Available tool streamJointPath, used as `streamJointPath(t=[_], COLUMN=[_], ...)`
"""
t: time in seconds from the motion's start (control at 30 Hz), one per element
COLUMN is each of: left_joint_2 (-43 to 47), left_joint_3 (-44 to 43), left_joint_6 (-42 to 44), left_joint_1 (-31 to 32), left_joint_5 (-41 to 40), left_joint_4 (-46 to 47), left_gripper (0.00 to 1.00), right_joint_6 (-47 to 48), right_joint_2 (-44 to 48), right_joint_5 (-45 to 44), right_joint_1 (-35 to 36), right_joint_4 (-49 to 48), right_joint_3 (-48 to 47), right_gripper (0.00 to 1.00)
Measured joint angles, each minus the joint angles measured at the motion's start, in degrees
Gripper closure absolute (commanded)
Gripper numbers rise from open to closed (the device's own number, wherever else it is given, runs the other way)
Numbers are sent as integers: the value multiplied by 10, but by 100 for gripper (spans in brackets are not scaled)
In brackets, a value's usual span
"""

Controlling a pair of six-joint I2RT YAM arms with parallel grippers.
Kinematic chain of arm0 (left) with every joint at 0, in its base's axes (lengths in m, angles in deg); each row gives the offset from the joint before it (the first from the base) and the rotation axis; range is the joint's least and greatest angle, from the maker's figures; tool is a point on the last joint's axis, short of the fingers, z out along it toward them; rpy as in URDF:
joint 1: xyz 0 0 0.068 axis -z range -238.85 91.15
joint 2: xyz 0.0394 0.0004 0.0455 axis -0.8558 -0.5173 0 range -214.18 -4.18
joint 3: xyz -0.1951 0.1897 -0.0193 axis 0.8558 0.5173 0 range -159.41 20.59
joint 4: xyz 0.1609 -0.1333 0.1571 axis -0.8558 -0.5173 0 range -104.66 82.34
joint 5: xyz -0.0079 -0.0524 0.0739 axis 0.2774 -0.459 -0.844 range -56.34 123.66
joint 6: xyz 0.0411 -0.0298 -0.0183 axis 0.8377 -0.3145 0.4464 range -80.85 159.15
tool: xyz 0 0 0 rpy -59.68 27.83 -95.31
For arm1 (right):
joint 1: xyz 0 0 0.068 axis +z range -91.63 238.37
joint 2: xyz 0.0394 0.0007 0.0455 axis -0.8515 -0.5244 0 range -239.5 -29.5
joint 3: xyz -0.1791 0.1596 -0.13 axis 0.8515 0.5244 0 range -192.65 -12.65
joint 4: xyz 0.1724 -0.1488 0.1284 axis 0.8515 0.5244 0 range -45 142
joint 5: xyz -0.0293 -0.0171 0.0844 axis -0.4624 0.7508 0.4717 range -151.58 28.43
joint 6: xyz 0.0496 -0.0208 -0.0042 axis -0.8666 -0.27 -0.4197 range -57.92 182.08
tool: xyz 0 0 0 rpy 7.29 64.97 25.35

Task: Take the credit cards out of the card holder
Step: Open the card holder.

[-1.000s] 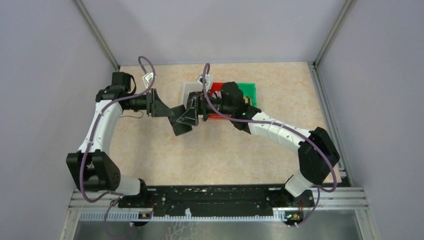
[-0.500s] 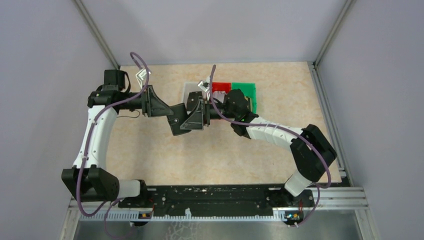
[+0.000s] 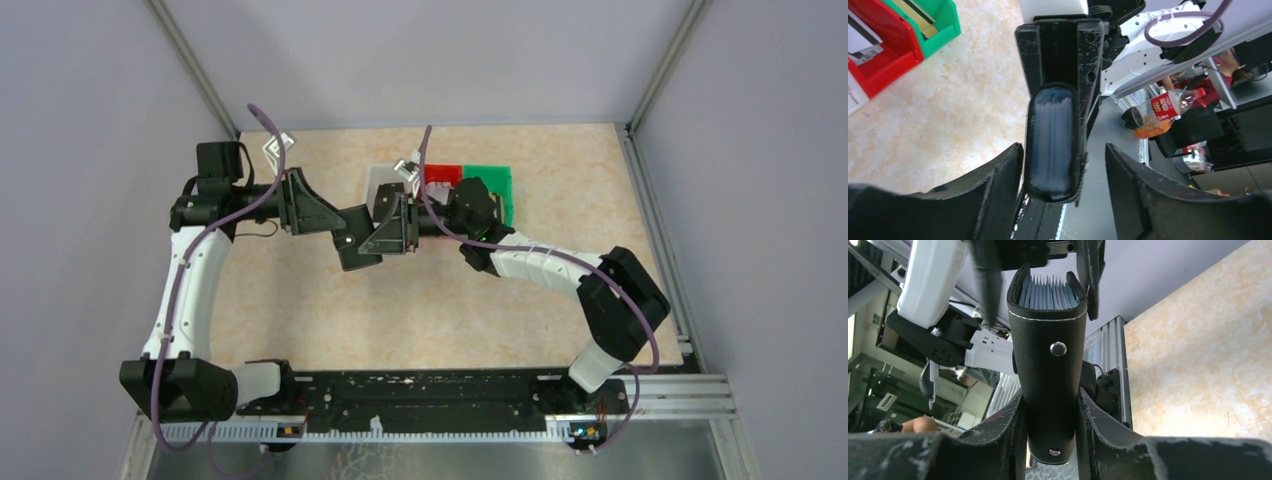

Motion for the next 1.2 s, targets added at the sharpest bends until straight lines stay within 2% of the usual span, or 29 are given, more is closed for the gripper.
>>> streamJointPath(t=[0.13, 0.37, 0.47, 0.63, 0.73, 0.8, 0.87, 0.9, 0.93, 1.07, 1.2], left_joint_2=[11, 11, 11, 10, 10, 10, 10, 10, 10, 13, 13], left_joint_3=[15, 17, 28, 38, 38, 38, 38, 38, 38, 48, 61], left_joint_6=[-41, -46, -43, -37, -36, -36, -36, -37, -39, -73, -104], left_joint_1=[3, 23, 34, 37, 37, 37, 37, 37, 37, 38, 39], left_joint_5=[1, -16, -19, -17, -17, -17, -18, -22, -26, -63, -110], left_joint_4=[43, 59, 60, 58, 58, 58, 60, 61, 63, 88, 110], left_gripper=[26, 42, 53, 78, 88, 92, 96, 98, 100, 100, 100], right_joint_6=[30, 130, 169, 226, 252, 264, 271, 274, 276, 298, 299], right_joint_2=[-1, -2, -4, -21, -22, -22, -22, -22, -22, -13, 49], right_joint_5=[5, 24, 36, 58, 57, 55, 51, 48, 44, -32, -135], right_joint_1=[1, 1, 1, 1, 1, 1, 0, 0, -1, -2, -3], right_joint_4=[71, 231, 291, 366, 397, 411, 419, 420, 421, 445, 440], right_joint_3=[-21, -98, -131, -176, -190, -196, -198, -198, -198, -195, -146], right_gripper=[100, 100, 100, 100, 100, 92, 57, 44, 36, 27, 27])
